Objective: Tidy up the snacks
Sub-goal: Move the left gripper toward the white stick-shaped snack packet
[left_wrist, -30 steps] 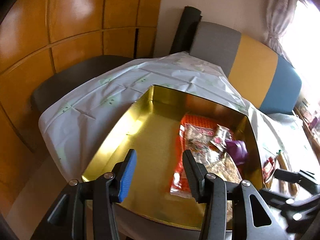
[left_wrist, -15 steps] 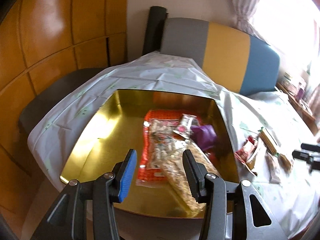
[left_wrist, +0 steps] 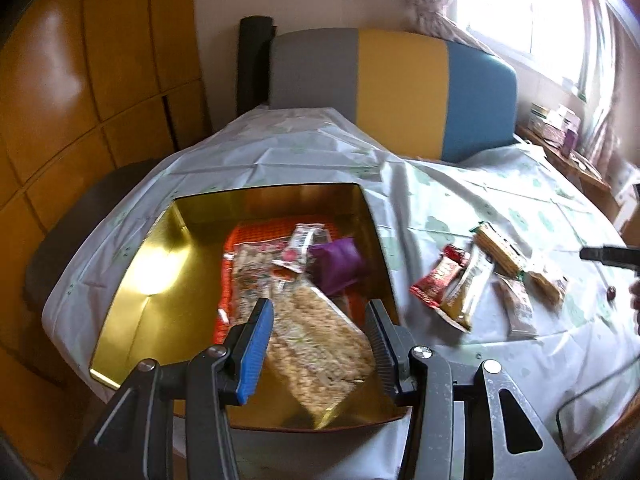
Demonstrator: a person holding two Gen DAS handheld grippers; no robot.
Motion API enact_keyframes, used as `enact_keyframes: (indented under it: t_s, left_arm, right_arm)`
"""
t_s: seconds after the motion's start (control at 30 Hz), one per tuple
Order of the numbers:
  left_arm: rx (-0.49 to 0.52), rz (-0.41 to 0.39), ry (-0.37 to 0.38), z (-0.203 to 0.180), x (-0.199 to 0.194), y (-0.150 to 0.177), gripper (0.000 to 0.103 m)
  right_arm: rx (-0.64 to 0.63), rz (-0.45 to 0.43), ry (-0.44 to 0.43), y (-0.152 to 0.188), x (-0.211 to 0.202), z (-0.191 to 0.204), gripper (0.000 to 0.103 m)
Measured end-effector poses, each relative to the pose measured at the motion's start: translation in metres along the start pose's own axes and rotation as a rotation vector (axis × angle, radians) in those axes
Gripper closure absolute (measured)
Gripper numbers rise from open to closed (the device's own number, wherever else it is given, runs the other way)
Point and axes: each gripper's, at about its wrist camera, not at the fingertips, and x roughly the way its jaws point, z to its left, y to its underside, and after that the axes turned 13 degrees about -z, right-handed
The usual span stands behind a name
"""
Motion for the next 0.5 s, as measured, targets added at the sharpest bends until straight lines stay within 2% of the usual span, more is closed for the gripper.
enact_keyframes:
  t_s: [0.2, 0.27, 0.5]
  left_arm:
    - [0.055, 0.016, 0.042, -0.028, 0.002, 0.001, 0.052]
    - [0.068, 0.023, 0.058, -0.036, 0.002, 0.002, 0.049]
    - [0.121, 0.055, 0.108, -0.059, 0.008, 0.006, 0.048]
  right_arm:
    - [0.047, 0.048, 0.018, 0.0, 0.005, -0.009, 0.017]
    - [0.048, 0.054, 0.012, 0.0, 0.007, -0.008, 0.017]
    - [0.037, 0.052, 0.015, 0.005, 0.007, -0.004, 0.017]
